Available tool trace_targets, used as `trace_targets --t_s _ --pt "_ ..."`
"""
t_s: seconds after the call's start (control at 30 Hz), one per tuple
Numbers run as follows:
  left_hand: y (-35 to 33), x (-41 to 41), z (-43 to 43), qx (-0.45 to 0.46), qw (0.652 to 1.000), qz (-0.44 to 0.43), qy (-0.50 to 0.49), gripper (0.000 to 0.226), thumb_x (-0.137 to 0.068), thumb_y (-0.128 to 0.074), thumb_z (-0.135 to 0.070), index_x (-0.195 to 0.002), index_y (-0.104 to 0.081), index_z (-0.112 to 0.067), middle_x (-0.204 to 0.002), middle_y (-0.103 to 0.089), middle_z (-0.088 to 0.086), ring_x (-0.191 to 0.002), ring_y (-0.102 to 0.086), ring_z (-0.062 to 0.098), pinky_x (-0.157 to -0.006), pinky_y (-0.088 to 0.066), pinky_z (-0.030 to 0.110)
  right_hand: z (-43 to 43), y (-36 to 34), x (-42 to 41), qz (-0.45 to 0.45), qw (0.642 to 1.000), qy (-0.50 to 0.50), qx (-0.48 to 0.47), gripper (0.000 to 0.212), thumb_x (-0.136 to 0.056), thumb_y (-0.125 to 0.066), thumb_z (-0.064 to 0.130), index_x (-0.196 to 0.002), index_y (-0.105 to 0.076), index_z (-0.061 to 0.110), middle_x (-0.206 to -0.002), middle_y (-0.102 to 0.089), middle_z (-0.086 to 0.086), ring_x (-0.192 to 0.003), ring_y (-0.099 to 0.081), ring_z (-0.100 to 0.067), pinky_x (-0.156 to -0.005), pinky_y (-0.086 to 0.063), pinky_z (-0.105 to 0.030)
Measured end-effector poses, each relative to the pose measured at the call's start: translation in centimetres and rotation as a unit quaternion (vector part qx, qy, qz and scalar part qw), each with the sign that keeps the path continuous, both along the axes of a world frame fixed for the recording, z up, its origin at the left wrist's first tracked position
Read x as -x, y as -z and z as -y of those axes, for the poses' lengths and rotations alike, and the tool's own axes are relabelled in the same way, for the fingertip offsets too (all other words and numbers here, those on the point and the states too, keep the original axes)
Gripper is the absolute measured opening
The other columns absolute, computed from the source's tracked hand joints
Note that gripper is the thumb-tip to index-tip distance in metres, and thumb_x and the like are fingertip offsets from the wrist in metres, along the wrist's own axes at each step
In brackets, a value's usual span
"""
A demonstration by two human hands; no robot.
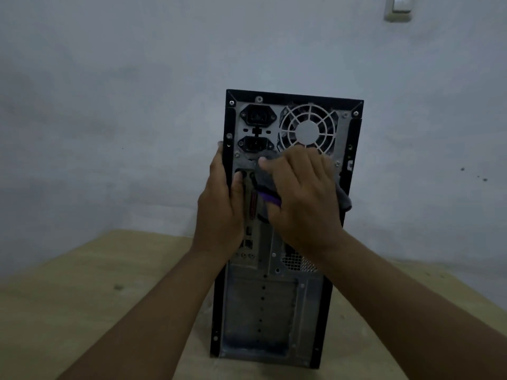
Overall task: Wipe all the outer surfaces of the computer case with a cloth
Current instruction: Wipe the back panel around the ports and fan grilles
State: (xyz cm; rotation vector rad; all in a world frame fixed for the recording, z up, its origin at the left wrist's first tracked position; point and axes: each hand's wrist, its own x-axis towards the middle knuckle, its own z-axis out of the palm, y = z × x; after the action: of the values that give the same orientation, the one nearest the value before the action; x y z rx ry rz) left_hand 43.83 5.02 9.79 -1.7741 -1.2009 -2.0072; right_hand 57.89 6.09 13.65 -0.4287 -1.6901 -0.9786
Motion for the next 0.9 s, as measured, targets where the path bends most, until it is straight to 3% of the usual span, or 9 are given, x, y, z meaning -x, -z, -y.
trace_targets --t_s 0.13,0.17,0.3,0.37,0.47,0.57,0.63,0.77,0.9 --pt "0.0 0.1 0.1 -0.003 1.0 -0.008 0.003 0.055 -0.109 -0.033 -0.035 -0.158 -0.02 -0.014 -0.151 -0.049 0.009 -0.131 -0.056 0.024 -0.1 -0.051 0.045 0.0 -0.5 -2.2 0.183 0.982 0.05 -0.011 0.023 -0.078 -0.065 0.017 -0.098 -0.068 0.006 -0.097 -0.062 -0.014 -0.095 -0.052 -0.028 -0.083 -0.039 -0.04" --pt "0.0 0.1 0.1 -0.004 1.0 -0.008 0.004 0.056 -0.109 -0.032 -0.036 -0.158 -0.02 -0.014 -0.151 -0.048 0.01 -0.131 -0.055 0.025 -0.101 -0.051 0.047 0.0 -1.1 -2.4 0.165 0.985 0.045 0.006 0.025 -0.077 -0.065 0.018 -0.098 -0.067 0.006 -0.098 -0.061 -0.015 -0.094 -0.051 -0.027 -0.082 -0.039 -0.039" --pt "0.1 0.0 -0.1 -0.007 1.0 -0.004 0.008 0.059 -0.107 -0.03 -0.041 -0.158 -0.02 -0.014 -0.152 -0.047 0.01 -0.133 -0.053 0.028 -0.102 -0.049 0.05 0.5 -3.0 -1.3 -0.086 0.993 0.001 0.083 0.027 -0.074 -0.057 0.017 -0.098 -0.06 0.004 -0.098 -0.054 -0.016 -0.092 -0.044 -0.024 -0.078 -0.037 -0.036" --pt "0.1 0.1 -0.1 -0.002 1.0 -0.004 0.011 0.059 -0.107 -0.03 -0.041 -0.159 -0.019 -0.015 -0.153 -0.047 0.01 -0.133 -0.054 0.027 -0.102 -0.05 0.049 0.4 -1.6 -0.5 -0.049 0.998 0.017 0.044 0.025 -0.077 -0.06 0.019 -0.099 -0.058 0.006 -0.099 -0.056 -0.016 -0.094 -0.045 -0.025 -0.08 -0.037 -0.037" --pt "0.1 0.3 -0.1 0.008 1.0 -0.006 0.022 0.058 -0.108 -0.031 -0.038 -0.159 -0.018 -0.015 -0.152 -0.048 0.009 -0.131 -0.055 0.024 -0.1 -0.05 0.043 0.2 1.4 -0.7 0.097 0.994 0.041 -0.009 0.022 -0.079 -0.065 0.018 -0.098 -0.063 0.008 -0.098 -0.061 -0.013 -0.094 -0.05 -0.027 -0.083 -0.037 -0.04" --pt "0.1 0.9 -0.2 0.02 0.999 -0.024 0.027 0.06 -0.107 -0.028 -0.046 -0.16 -0.014 -0.021 -0.155 -0.043 0.007 -0.138 -0.049 0.024 -0.106 -0.047 0.048 0.4 2.0 -1.4 0.161 0.985 0.064 -0.01 0.021 -0.078 -0.067 0.017 -0.097 -0.068 0.008 -0.097 -0.062 -0.012 -0.095 -0.052 -0.028 -0.084 -0.037 -0.04" --pt "0.2 1.4 -0.3 0.031 0.998 -0.037 0.041 0.064 -0.104 -0.025 -0.053 -0.16 -0.012 -0.024 -0.158 -0.039 0.004 -0.141 -0.044 0.022 -0.109 -0.044 0.05 0.5 1.2 -1.4 0.149 0.988 0.048 0.017 0.024 -0.075 -0.067 0.017 -0.097 -0.068 0.007 -0.097 -0.06 -0.013 -0.093 -0.048 -0.026 -0.083 -0.036 -0.038" --pt "0.0 1.8 0.2 0.042 0.996 -0.027 0.071 0.065 -0.104 -0.023 -0.054 -0.161 -0.014 -0.025 -0.158 -0.041 0.002 -0.141 -0.044 0.018 -0.111 -0.044 0.048 0.9 -0.1 0.2 0.013 0.997 0.01 0.073 0.025 -0.075 -0.065 0.018 -0.097 -0.066 0.004 -0.098 -0.057 -0.015 -0.094 -0.048 -0.027 -0.082 -0.04 -0.039" --pt "-0.3 1.7 0.7 0.024 0.996 0.023 0.084 0.053 -0.106 -0.028 -0.035 -0.155 -0.034 -0.016 -0.144 -0.056 0.006 -0.128 -0.058 0.016 -0.103 -0.051 0.039 0.6 1.3 1.4 0.059 0.996 0.064 0.024 0.024 -0.075 -0.07 0.014 -0.098 -0.068 0.006 -0.098 -0.061 -0.016 -0.097 -0.045 -0.028 -0.083 -0.035 -0.04"
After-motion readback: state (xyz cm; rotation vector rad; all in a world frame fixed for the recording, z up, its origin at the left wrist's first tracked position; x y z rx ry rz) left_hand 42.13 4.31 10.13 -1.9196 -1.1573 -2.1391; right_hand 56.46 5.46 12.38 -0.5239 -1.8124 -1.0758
